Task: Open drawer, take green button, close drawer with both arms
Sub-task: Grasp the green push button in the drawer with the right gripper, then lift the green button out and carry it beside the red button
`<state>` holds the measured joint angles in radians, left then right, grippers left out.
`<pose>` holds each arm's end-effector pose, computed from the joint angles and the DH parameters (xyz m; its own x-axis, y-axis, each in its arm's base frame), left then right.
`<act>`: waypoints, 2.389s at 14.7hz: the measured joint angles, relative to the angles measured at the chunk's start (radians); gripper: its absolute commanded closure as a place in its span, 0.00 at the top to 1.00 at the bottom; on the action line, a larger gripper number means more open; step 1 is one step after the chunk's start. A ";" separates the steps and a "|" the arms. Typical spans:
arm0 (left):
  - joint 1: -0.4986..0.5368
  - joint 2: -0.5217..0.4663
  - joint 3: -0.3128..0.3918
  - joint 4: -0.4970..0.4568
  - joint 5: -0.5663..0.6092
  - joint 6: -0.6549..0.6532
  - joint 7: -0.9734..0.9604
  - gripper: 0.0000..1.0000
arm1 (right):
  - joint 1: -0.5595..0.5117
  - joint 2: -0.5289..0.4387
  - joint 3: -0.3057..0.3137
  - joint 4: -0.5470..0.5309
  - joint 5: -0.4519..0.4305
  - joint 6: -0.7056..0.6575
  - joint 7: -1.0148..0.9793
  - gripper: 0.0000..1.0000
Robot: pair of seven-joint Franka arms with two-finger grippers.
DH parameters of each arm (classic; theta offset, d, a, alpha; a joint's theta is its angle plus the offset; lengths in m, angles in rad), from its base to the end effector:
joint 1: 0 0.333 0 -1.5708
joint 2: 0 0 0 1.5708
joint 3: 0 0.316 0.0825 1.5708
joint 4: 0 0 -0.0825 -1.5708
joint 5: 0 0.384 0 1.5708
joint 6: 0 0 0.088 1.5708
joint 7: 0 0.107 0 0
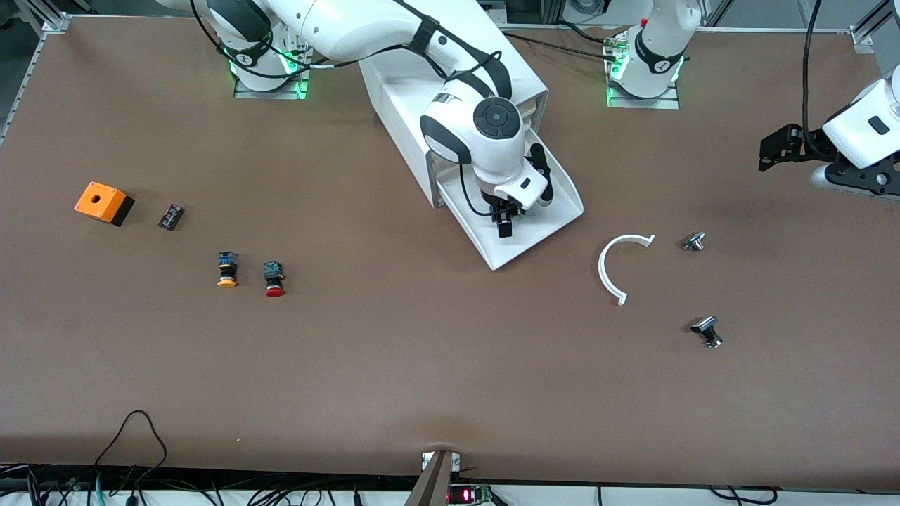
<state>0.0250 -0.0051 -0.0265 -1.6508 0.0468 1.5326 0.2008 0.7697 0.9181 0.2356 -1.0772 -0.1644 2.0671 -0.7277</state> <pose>0.5454 0.0043 0.5868 0.9727 -0.1989 -0.1199 -0.2031 -0.9789 -0.0234 0.4768 0.6192 0.2864 -0.1358 0.9864 0.0927 0.9905 0.1331 0.0350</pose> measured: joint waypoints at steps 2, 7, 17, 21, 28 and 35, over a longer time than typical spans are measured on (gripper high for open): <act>0.001 0.000 0.000 0.000 0.000 0.000 0.000 1.00 | 0.000 0.011 0.000 0.000 0.000 0.001 0.000 1.00; 0.001 0.000 0.000 0.000 0.000 -0.002 0.000 1.00 | 0.000 0.039 0.000 0.002 0.000 0.008 0.000 0.93; 0.001 0.000 0.000 0.000 0.000 -0.003 0.000 1.00 | 0.001 0.047 0.006 0.003 0.000 0.049 -0.004 0.39; 0.001 0.000 0.000 0.000 0.000 -0.004 0.000 1.00 | 0.000 0.047 0.012 0.005 0.000 0.049 0.005 0.36; 0.001 0.000 0.000 0.000 0.000 -0.005 0.000 1.00 | 0.013 -0.023 0.014 0.044 0.000 0.026 0.202 0.36; 0.001 0.000 0.000 0.000 0.000 -0.005 0.000 1.00 | -0.048 -0.137 -0.122 0.015 0.007 0.006 0.383 0.36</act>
<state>0.0260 -0.0051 -0.0262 -1.6507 0.0465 1.5276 0.2007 0.7218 0.7811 0.1131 -1.0625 -0.1577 2.0729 -0.3446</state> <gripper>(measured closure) 0.000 0.577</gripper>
